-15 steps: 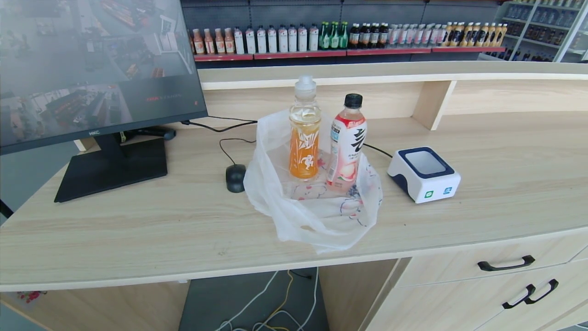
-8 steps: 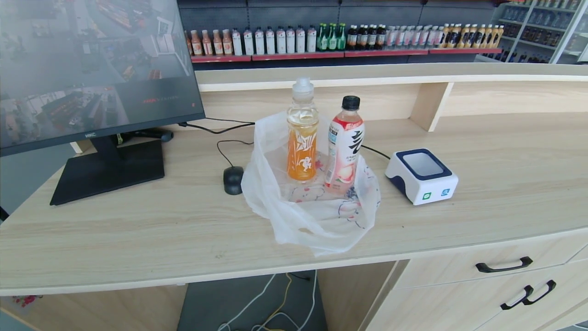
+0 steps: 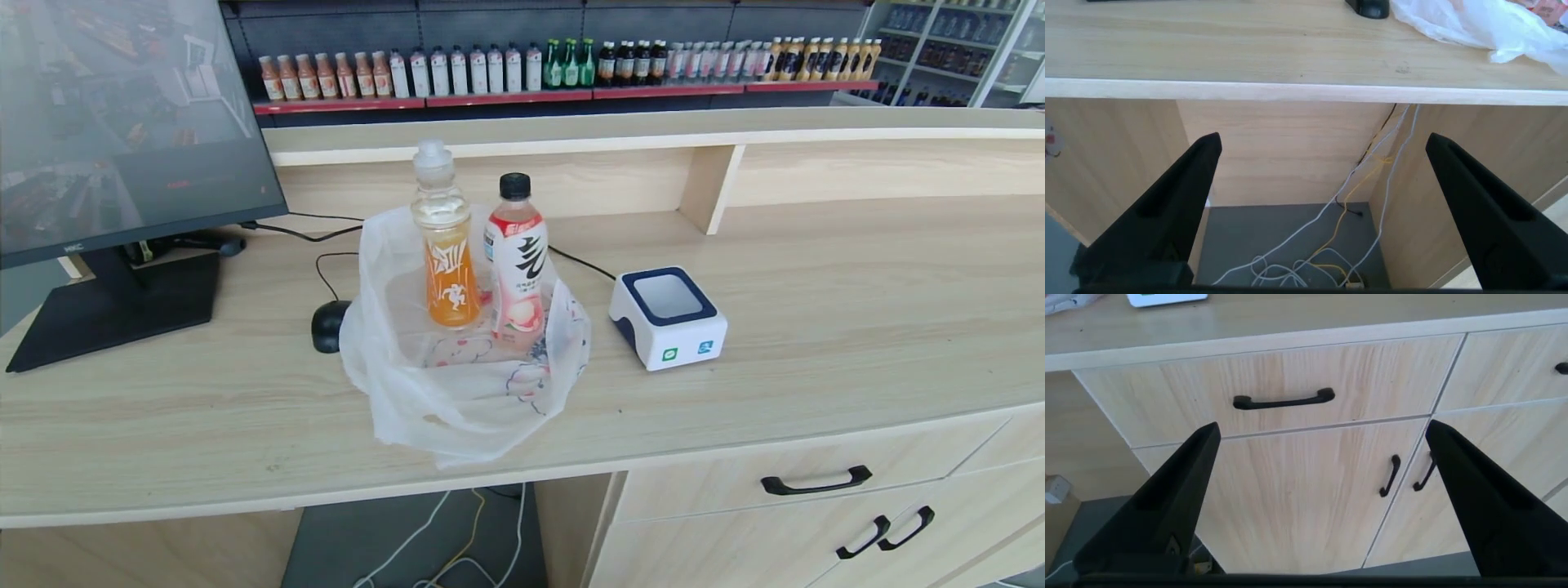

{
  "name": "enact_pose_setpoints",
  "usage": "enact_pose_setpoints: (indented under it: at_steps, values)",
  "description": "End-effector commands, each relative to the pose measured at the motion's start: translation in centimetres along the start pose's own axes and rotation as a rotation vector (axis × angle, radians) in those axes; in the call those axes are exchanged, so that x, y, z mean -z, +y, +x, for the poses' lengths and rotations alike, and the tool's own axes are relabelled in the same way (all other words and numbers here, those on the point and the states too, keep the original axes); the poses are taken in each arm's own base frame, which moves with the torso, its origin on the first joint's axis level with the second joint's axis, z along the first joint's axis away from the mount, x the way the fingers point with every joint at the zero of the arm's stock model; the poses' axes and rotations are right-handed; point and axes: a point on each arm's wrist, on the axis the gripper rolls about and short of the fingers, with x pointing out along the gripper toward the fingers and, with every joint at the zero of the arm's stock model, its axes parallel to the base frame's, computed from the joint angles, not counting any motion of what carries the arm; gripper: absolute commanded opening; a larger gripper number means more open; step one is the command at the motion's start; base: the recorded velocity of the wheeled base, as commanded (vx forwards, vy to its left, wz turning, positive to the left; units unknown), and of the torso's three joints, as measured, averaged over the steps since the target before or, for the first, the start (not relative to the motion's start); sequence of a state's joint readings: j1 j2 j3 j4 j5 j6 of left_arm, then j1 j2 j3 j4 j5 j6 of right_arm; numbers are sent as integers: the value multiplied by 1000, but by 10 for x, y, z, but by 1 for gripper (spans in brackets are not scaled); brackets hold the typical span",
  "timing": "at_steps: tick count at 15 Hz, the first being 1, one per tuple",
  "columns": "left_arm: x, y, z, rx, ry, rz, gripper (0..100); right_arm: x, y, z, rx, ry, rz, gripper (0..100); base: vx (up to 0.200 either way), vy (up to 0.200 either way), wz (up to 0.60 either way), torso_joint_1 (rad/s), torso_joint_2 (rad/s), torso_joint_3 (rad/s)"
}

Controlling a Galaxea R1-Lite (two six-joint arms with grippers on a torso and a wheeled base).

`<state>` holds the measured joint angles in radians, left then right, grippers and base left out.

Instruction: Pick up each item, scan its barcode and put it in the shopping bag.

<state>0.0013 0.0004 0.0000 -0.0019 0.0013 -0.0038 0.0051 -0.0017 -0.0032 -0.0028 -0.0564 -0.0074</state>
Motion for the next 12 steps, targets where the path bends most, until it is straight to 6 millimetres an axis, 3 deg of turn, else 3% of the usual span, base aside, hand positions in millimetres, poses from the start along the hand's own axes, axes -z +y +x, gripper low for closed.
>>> enact_pose_setpoints:
  at_steps: [1, 12]
  values:
    - [0, 0, 0, -1, -2, -1, 100, 0, 0, 0, -1, 2, 0, 100, 0, -200, 0, 2, 7, 2]
    - [0, 0, 0, -1, 0, -1, 100, 0, 0, 0, -1, 2, 0, 100, 0, -200, 0, 1, 1, 2]
